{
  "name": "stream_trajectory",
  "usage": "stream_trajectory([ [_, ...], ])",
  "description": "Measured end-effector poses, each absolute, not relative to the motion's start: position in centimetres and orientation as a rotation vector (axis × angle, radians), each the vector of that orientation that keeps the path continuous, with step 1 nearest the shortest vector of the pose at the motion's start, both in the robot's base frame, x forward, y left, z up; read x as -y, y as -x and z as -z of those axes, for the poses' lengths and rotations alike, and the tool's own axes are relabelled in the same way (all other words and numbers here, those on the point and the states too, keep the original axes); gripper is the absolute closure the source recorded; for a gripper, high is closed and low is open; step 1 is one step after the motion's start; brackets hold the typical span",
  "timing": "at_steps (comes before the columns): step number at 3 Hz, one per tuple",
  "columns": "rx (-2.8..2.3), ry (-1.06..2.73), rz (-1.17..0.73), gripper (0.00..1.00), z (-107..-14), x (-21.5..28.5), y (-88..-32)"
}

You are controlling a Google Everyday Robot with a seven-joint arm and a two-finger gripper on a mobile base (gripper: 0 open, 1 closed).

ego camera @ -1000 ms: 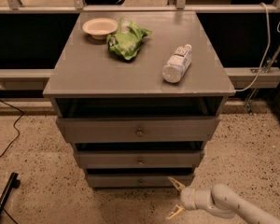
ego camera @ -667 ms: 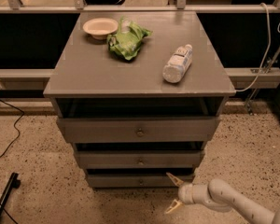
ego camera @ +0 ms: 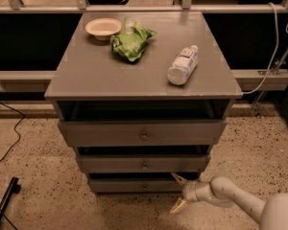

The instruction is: Open bottom drawer

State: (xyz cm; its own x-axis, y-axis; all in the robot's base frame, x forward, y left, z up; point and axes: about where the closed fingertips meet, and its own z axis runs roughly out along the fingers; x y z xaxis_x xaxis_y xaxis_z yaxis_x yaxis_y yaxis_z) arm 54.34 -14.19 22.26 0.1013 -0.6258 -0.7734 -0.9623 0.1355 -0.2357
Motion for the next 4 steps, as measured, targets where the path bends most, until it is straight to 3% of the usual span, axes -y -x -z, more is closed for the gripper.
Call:
stream_trajectory([
  [4, -1.71, 1.675, -0.424, 0.0, -19.2, 17.1, -57.4],
])
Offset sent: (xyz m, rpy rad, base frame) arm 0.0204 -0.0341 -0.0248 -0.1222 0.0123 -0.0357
